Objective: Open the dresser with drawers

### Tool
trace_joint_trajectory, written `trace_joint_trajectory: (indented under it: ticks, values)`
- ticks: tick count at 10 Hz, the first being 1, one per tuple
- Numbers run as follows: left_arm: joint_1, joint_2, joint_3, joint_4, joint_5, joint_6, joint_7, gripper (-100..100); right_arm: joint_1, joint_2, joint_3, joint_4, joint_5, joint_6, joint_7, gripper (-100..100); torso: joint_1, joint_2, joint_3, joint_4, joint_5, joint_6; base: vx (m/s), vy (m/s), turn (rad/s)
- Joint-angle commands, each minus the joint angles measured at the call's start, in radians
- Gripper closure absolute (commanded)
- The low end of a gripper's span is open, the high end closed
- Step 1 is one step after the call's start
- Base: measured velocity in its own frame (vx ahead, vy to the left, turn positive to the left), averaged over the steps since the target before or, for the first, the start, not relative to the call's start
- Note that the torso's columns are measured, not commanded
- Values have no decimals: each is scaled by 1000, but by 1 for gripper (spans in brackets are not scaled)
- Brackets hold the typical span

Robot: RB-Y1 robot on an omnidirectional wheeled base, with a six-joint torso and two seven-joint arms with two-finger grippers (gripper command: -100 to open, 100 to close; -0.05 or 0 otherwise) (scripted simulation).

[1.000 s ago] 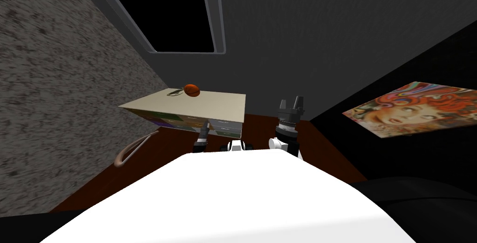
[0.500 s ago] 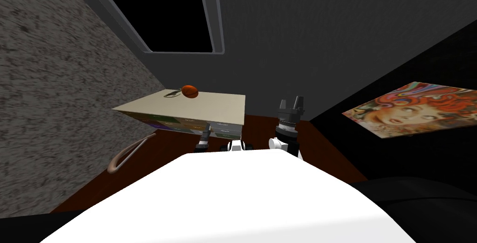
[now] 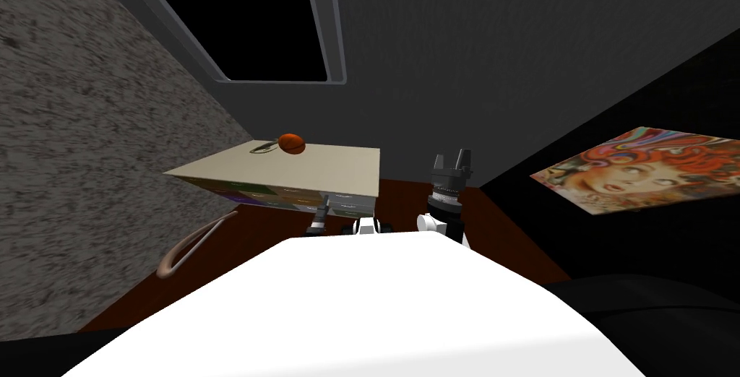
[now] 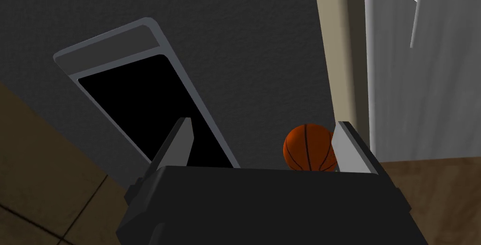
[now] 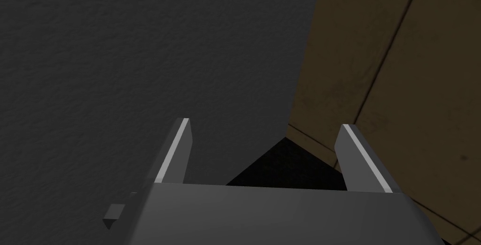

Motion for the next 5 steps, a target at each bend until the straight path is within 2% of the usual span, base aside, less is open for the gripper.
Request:
trace_joint_trajectory:
  ticks: [1, 4, 5]
  values:
    - [-13, -7, -8, 87, -5, -29, -8, -100, 0, 0, 0, 0, 0, 0, 0, 0, 0, 1, 1, 0, 0, 0, 92, 19, -44]
    - [-20, -13, -11, 142, -7, -42, -12, -100, 0, 0, 0, 0, 0, 0, 0, 0, 0, 3, 2, 1, 0, 0, 54, 15, -21]
    - [-27, -20, -14, 178, -9, -54, -17, -100, 0, 0, 0, 0, 0, 0, 0, 0, -1, 3, 2, 1, 0, 0, 51, 3, -31]
